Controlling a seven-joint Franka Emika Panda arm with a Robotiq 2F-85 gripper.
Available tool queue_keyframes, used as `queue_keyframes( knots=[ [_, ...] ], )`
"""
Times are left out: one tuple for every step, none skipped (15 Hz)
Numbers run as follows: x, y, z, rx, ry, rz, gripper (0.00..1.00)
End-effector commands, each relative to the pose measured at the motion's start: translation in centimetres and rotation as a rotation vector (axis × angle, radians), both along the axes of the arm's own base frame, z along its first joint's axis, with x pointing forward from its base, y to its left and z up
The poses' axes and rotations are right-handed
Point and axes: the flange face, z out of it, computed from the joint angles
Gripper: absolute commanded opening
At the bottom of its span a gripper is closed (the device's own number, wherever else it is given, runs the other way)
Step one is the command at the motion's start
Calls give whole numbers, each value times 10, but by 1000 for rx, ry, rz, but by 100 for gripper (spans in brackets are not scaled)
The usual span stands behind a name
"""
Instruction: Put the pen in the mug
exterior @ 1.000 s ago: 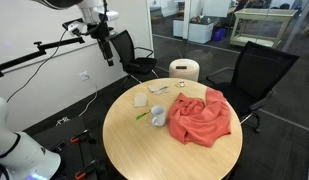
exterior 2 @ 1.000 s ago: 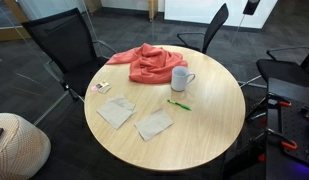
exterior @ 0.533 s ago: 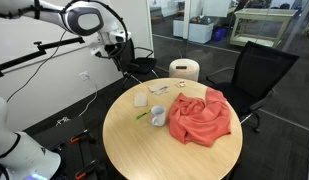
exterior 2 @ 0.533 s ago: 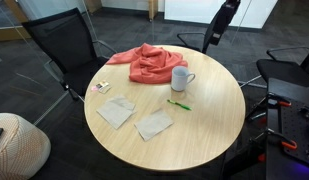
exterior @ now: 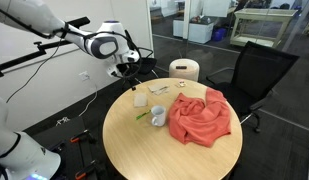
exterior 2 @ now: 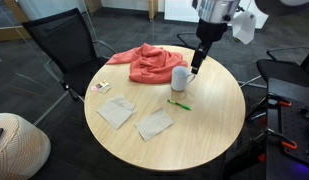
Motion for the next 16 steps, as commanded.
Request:
queue_keyframes(
  knots=[
    [10, 9, -31, 11, 2, 7, 100],
    [11, 10, -40, 13, 4, 12, 100],
    [13, 13, -50, 13, 4, 14, 100],
    [14, 13, -57, 13, 2, 16, 100],
    [16, 14, -65, 16, -1, 20, 100],
    [14, 15, -73, 16, -3, 19, 100],
    [14, 16, -80, 22, -1, 20, 100],
    [13, 17, -87, 32, 12, 16, 100],
    [10, 16, -90, 38, 34, 12, 100],
    [9, 14, -87, 26, 30, 19, 100],
    [8, 15, -92, 28, 40, 17, 100],
    [8, 15, -94, 28, 44, 16, 100],
    [8, 15, -94, 28, 45, 16, 100],
    [8, 15, -94, 28, 44, 16, 100],
    [8, 15, -94, 28, 44, 16, 100],
    [9, 15, -94, 28, 43, 16, 100]
  ],
)
